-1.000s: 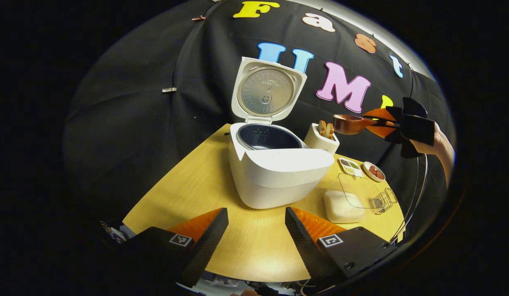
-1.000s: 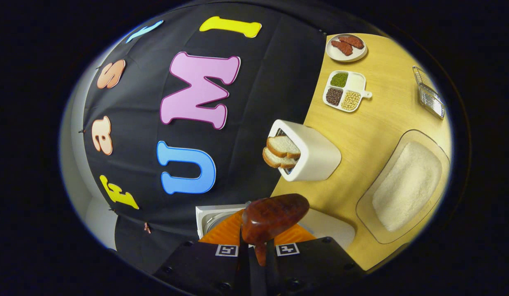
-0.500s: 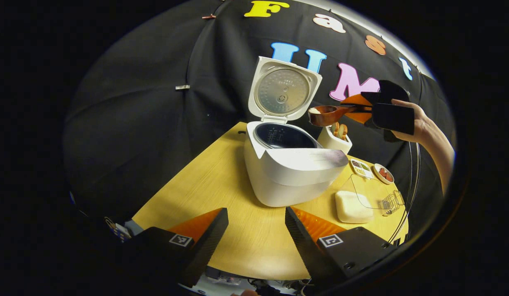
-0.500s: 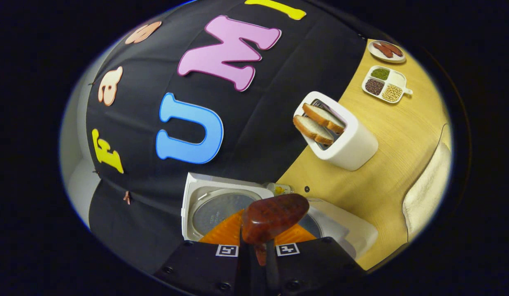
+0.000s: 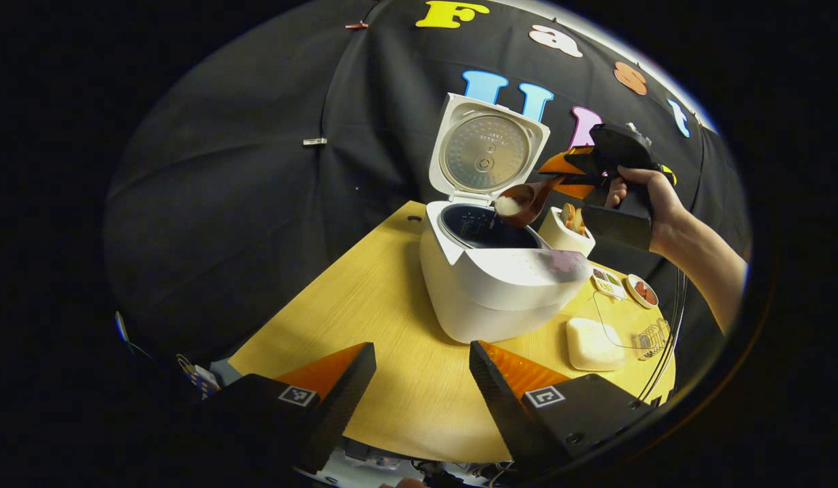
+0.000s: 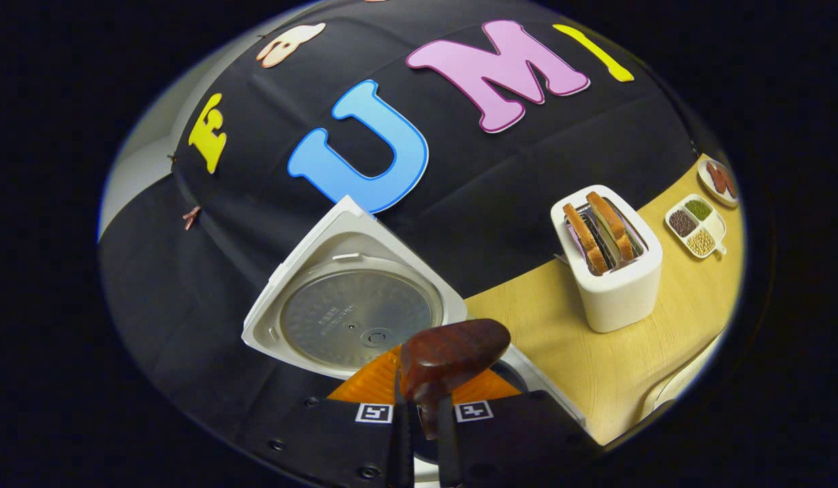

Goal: Close the left gripper, press the button to open the rice cooker; take a wooden spoon from the chopstick holder with the right hand, scoop a spoonful of rice and pour it into the rice cooker, then put the wooden spoon back into the chopstick holder.

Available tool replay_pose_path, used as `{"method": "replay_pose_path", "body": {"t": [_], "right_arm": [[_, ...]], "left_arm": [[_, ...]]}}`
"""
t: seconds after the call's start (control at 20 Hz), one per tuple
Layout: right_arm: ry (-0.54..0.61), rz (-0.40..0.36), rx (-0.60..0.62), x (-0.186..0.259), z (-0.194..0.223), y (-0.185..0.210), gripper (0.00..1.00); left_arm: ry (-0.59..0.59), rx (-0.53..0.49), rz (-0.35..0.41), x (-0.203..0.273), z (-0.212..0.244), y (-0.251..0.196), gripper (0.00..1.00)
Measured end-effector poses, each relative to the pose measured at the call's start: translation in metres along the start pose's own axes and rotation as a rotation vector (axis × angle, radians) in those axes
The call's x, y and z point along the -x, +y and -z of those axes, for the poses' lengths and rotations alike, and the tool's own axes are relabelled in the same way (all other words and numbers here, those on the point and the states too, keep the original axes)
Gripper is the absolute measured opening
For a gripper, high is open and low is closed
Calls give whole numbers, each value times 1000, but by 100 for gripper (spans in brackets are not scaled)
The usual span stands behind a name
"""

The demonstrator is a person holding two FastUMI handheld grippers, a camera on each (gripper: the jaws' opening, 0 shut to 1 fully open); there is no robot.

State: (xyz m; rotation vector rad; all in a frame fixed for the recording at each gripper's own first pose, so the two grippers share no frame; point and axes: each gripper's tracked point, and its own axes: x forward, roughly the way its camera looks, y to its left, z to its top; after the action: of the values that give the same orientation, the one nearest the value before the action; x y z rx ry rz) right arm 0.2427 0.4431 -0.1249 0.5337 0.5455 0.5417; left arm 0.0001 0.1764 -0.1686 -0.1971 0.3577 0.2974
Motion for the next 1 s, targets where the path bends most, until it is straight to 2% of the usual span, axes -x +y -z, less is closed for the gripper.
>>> {"method": "replay_pose_path", "body": {"t": [0.2, 0.4, 0.75, 0.8, 0.85, 1.0], "right_arm": [[-22, -20, 187, -5, 6, 11, 18], [5, -42, 264, -11, 18, 17, 18], [-4, -71, 492, -13, 34, 24, 18], [3, -78, 514, -13, 38, 25, 13], [12, -88, 538, -15, 42, 27, 18], [24, -120, 649, -14, 50, 33, 18]], "left_arm": [[9, 16, 4, -2, 2, 0, 96], [10, 24, 4, -2, 3, 0, 96], [3, 24, 9, 0, 2, 1, 96], [4, 25, 10, 0, 4, 2, 96], [7, 24, 11, 0, 4, 2, 96], [6, 12, 13, 0, 4, 2, 96]]}}
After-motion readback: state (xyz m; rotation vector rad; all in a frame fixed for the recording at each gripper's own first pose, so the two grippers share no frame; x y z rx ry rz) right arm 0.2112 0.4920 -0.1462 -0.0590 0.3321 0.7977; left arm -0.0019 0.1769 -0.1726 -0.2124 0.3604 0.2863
